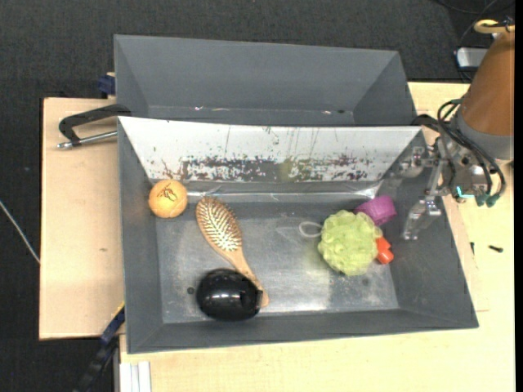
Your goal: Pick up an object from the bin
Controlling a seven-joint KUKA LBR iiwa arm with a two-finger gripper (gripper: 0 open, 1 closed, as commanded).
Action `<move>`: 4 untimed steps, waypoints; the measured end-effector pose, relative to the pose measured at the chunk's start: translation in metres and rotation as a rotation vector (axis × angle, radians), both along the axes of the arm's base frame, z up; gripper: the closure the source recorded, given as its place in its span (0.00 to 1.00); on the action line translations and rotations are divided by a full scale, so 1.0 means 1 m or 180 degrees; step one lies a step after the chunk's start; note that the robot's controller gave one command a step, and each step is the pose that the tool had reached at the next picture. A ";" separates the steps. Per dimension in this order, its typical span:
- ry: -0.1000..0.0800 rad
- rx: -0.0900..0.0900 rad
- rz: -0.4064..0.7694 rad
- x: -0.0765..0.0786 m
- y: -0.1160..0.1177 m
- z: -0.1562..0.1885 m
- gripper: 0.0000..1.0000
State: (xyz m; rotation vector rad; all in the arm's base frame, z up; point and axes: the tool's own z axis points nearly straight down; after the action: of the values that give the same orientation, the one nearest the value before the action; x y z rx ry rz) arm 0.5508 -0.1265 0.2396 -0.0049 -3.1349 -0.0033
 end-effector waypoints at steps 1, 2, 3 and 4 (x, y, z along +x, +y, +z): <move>-0.0027 -0.0007 0.0006 0.001 0.000 0.005 0.00; -0.0046 -0.0010 0.0172 -0.007 0.000 -0.045 0.00; -0.0056 -0.0012 0.0334 0.029 -0.005 -0.102 0.00; -0.0026 -0.0002 0.0989 0.013 -0.006 -0.153 1.00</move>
Offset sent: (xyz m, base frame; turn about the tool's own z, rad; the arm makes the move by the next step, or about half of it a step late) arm -0.0312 -0.0006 -0.1629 -0.1690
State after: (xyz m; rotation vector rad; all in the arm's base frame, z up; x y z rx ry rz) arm 0.5640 -0.1328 0.0869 0.4815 -3.1057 -0.0008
